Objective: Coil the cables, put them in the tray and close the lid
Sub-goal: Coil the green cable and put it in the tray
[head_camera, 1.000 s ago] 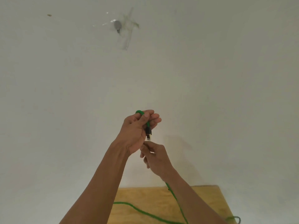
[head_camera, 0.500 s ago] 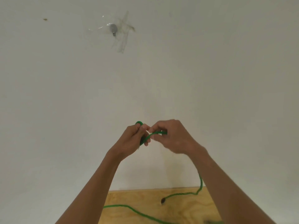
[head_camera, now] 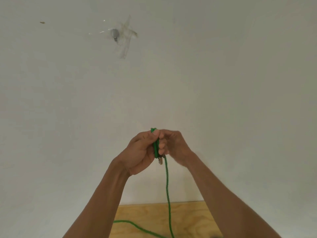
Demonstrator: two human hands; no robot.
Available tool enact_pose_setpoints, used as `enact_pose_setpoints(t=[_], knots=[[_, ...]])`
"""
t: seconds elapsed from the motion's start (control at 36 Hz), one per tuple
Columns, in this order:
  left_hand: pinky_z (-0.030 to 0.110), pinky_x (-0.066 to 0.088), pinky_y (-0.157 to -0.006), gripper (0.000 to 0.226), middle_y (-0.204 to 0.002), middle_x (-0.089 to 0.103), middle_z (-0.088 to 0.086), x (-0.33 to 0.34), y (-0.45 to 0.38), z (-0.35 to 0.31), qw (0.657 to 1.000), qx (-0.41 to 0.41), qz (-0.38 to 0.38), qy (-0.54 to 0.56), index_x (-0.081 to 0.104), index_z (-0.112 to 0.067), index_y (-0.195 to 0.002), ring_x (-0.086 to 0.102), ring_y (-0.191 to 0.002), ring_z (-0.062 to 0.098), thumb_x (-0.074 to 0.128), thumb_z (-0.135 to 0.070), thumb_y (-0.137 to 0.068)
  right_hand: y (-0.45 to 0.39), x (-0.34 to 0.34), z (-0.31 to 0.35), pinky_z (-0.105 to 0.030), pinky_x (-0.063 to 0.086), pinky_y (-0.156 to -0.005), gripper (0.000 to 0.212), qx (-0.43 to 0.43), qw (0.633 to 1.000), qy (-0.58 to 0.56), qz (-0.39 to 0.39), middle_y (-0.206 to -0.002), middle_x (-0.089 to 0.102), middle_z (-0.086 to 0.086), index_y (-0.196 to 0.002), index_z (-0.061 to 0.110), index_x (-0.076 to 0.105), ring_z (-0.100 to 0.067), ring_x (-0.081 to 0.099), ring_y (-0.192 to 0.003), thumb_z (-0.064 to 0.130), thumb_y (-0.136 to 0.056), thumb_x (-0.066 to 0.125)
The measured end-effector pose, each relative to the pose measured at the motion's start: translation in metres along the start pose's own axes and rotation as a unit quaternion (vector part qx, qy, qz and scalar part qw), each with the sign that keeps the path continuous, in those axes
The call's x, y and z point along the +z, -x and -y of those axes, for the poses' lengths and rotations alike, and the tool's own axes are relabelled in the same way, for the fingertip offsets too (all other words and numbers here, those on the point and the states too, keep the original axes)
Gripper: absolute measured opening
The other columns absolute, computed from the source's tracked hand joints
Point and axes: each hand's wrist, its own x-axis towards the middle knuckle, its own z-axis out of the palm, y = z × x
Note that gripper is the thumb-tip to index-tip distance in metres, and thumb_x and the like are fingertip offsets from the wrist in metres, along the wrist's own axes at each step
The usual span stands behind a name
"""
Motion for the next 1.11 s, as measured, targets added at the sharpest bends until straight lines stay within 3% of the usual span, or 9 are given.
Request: enact_pose_setpoints(t=[0.14,0.25,0.39,0.5,0.58,0.78,0.97,1.03,1.11], knots=[[0.032,0.053,-0.08,0.022,-0.078,0.062,0.008,-0.006,-0.016,-0.015,0.997,0.05,-0.054,0.005,0.063,-0.004,-0.096,0.06,-0.07,0.019,0.045,-0.015,-0.101,0.023,0.023,-0.033,-0.031,0.049,-0.054,0.021,0.049,0.996,0.07,-0.036,-0.077,0.069,-0.003,-0.091,0.005,0.069,-0.016,0.052,-0.057,0.016,-0.102,0.055],[0.035,0.05,-0.083,0.021,-0.079,0.066,0.006,-0.019,-0.028,-0.026,0.987,0.071,-0.112,-0.094,0.063,-0.002,-0.1,0.062,-0.073,0.019,0.044,-0.012,-0.102,0.032,0.03,-0.037,-0.029,0.043,-0.049,0.02,0.034,0.996,0.044,-0.065,-0.077,0.069,-0.001,-0.112,0.013,0.072,-0.013,0.044,-0.052,0.02,-0.1,0.058],[0.026,0.052,-0.07,0.02,-0.08,0.071,0.004,-0.036,-0.027,-0.03,0.96,0.053,-0.151,-0.228,0.064,-0.004,-0.1,0.067,-0.074,0.019,0.046,-0.012,-0.103,0.038,0.027,-0.024,-0.025,0.041,-0.046,0.021,0.003,0.99,0.117,-0.081,-0.075,0.072,0.0,-0.111,0.01,0.074,-0.015,0.047,-0.049,0.018,-0.092,0.07],[0.025,0.051,-0.07,0.022,-0.08,0.072,0.004,-0.046,-0.018,-0.021,0.93,0.017,-0.136,-0.341,0.065,-0.003,-0.099,0.067,-0.075,0.018,0.047,-0.016,-0.104,0.033,0.011,0.001,-0.036,0.058,-0.067,0.02,-0.041,0.966,0.254,-0.033,-0.087,0.077,0.0,-0.105,0.02,0.074,-0.025,0.069,-0.066,0.012,-0.087,0.072],[0.03,0.046,-0.064,0.035,-0.075,0.069,0.004,-0.042,-0.008,-0.011,0.913,-0.023,-0.096,-0.396,0.064,-0.002,-0.093,0.06,-0.067,0.015,0.04,-0.022,-0.107,0.023,0.0,0.024,-0.04,0.061,-0.079,0.017,-0.064,0.949,0.31,0.003,-0.085,0.078,0.004,-0.097,0.019,0.073,-0.014,0.074,-0.08,0.008,-0.085,0.072],[0.04,0.046,-0.072,0.072,-0.062,0.056,0.013,-0.009,0.004,0.013,0.981,-0.132,-0.052,-0.128,0.063,-0.002,-0.09,0.051,-0.056,0.025,0.021,-0.06,-0.1,-0.006,-0.016,0.049,-0.018,0.051,-0.066,0.021,-0.119,0.952,0.281,0.004,-0.072,0.073,0.002,-0.081,0.006,0.075,-0.007,0.066,-0.067,0.009,-0.067,0.09],[0.038,0.052,-0.076,0.032,-0.066,0.055,0.009,0.007,0.001,0.013,0.998,-0.063,0.014,-0.005,0.06,-0.004,-0.095,0.05,-0.056,0.02,0.043,-0.03,-0.103,-0.007,-0.027,0.01,-0.036,0.056,-0.068,0.01,-0.042,0.995,0.093,-0.007,-0.076,0.074,-0.008,-0.094,-0.002,0.073,-0.021,0.069,-0.071,0.006,-0.09,0.068],[0.037,0.052,-0.076,0.025,-0.067,0.055,0.008,0.012,-0.004,0.009,0.999,-0.033,0.014,-0.009,0.059,-0.003,-0.096,0.052,-0.057,0.019,0.044,-0.023,-0.102,0.005,-0.021,-0.005,-0.024,0.051,-0.052,0.031,-0.007,1.0,0.028,-0.002,-0.061,0.07,0.003,-0.083,0.008,0.074,-0.013,0.066,-0.054,0.0,-0.1,0.049],[0.033,0.054,-0.076,0.02,-0.068,0.057,0.007,0.012,-0.016,0.0,1.0,0.006,-0.023,-0.016,0.06,-0.003,-0.096,0.054,-0.059,0.018,0.048,-0.018,-0.1,0.024,-0.006,-0.029,-0.03,0.046,-0.055,0.046,0.036,0.998,0.04,-0.024,-0.064,0.068,0.005,-0.068,0.025,0.072,-0.012,0.056,-0.051,0.003,-0.102,0.049]])
